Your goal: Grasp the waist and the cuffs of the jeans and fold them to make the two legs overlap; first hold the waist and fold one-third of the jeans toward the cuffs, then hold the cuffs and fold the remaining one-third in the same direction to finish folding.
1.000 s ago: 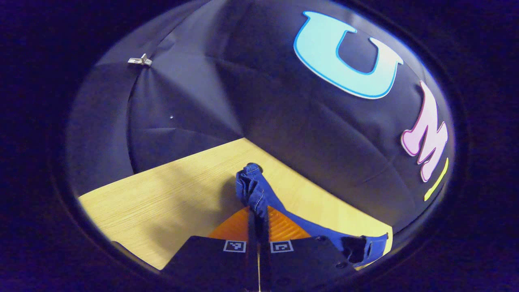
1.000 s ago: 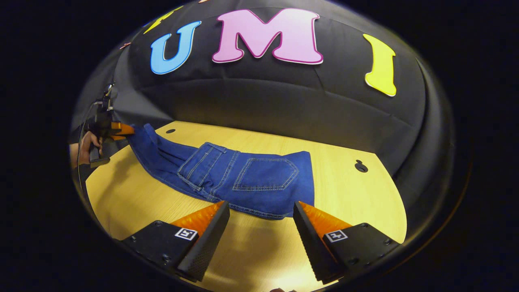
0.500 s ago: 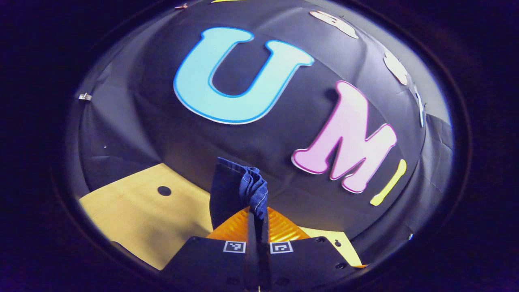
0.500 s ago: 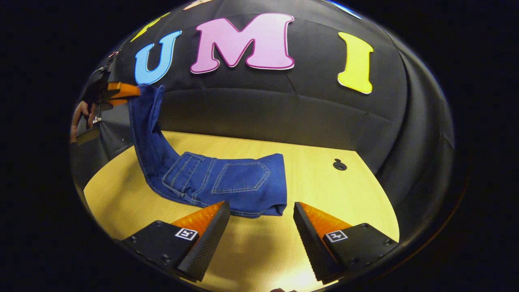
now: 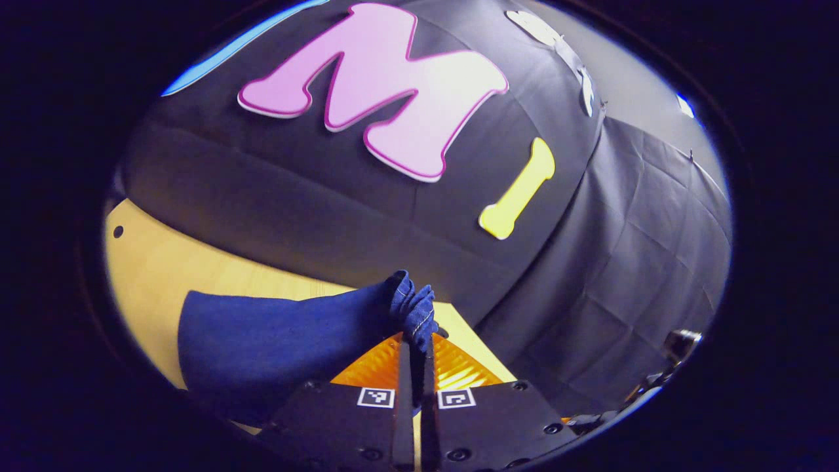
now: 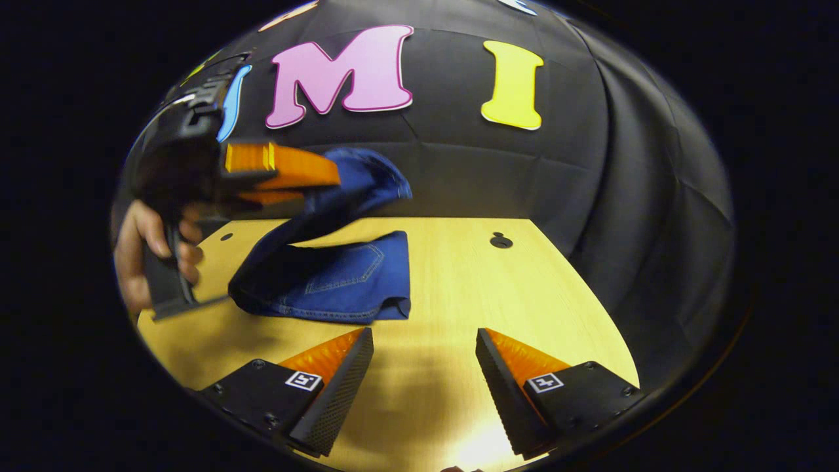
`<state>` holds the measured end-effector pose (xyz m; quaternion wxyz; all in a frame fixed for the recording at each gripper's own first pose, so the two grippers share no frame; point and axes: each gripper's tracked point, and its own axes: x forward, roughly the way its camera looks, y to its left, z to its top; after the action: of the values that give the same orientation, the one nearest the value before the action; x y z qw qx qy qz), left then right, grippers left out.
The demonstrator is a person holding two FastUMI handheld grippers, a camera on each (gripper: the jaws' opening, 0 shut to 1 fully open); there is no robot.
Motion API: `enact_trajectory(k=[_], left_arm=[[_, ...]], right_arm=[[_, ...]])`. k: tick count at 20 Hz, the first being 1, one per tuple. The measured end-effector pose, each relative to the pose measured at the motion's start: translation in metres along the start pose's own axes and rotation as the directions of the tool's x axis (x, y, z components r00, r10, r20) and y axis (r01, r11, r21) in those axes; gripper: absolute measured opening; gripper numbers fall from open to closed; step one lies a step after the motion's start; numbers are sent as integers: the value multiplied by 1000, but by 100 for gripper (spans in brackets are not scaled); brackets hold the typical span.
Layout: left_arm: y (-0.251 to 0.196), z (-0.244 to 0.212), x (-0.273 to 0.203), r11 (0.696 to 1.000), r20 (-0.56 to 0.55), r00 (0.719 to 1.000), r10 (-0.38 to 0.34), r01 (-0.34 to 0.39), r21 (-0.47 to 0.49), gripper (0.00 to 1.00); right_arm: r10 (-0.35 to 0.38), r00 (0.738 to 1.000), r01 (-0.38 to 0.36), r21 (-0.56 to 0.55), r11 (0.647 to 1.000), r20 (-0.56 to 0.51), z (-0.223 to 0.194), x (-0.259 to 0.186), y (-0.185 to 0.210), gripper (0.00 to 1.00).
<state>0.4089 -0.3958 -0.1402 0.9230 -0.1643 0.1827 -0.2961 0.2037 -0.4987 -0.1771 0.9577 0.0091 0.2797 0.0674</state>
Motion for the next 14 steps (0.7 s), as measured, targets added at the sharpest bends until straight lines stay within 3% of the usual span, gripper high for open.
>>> enact_trajectory(k=[2,3,6,10,14], left_arm=[[-1,-14,-1,999,-115,993,37,-38,-10,20],[-4,-14,0,998,-136,990,45,-49,-28,19],[-16,18,-33,998,-77,995,58,-60,-17,98],[-10,57,-110,986,47,988,145,-148,76,97],[-12,111,-208,945,216,948,234,-274,178,97]], right_arm=[[-16,1000,17,17,1000,-6,-5,-6,-7,97],[-20,1000,20,24,999,-4,-6,-11,-9,97],[-18,1000,17,40,999,19,2,-25,-5,96],[1,997,-5,45,999,76,26,-56,13,96],[33,987,-39,31,999,160,65,-104,40,96]])
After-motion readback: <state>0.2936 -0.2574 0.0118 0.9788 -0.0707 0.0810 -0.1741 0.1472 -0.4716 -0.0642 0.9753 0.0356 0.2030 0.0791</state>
